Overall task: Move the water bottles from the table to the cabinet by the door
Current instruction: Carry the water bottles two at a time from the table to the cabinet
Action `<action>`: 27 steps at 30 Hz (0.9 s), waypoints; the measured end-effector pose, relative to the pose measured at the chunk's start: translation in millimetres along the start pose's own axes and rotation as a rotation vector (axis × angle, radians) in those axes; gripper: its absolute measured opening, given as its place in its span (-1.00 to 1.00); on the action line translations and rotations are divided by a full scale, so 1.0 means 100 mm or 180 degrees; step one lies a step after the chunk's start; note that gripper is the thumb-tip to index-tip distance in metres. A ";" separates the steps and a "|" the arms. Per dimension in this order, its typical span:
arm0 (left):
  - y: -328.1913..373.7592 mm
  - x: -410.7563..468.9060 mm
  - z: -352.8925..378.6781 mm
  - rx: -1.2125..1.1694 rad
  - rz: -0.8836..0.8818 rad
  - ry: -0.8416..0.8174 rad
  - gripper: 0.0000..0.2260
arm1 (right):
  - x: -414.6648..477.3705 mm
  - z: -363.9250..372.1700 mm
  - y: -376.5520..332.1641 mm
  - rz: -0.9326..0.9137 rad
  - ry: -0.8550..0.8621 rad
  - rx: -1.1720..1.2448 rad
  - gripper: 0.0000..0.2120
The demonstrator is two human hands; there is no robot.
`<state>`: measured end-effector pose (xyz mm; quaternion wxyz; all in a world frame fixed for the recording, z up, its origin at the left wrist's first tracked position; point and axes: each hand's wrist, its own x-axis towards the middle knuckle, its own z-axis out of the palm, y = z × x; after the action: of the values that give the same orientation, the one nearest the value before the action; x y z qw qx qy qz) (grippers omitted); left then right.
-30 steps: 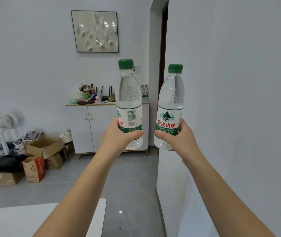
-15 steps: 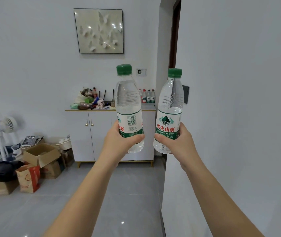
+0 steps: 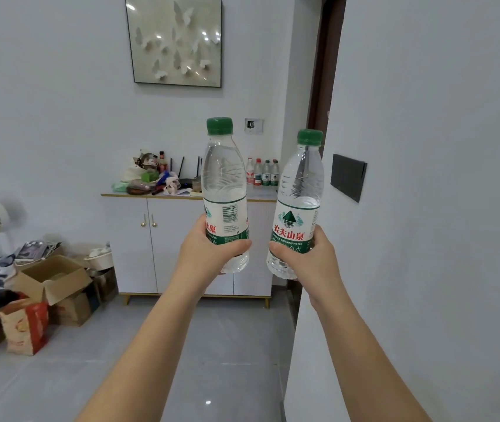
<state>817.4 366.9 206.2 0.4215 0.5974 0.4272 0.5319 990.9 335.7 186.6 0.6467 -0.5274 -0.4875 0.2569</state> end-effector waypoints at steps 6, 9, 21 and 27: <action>-0.31 0.92 0.06 -0.0090 0.0033 -0.0210 -0.55 | 0.77 0.33 0.36 -0.0063 0.0160 -0.0107 -0.47; -0.46 1.50 0.04 -0.0067 0.0038 -0.0295 -0.53 | 1.25 0.51 0.52 -0.0061 0.0280 -0.0153 -0.47; -1.01 3.34 0.09 -0.0085 -0.0088 -0.0554 -0.54 | 2.75 1.04 1.11 0.0057 0.0545 -0.0281 -0.39; -1.28 3.95 0.25 -0.0089 -0.0138 -0.0575 -0.55 | 3.32 1.15 1.44 0.0084 0.0569 -0.0271 -0.38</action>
<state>861.8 780.4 190.3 0.4779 0.6277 0.3928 0.4725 1043.5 711.3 168.2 0.6612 -0.5815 -0.4314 0.1964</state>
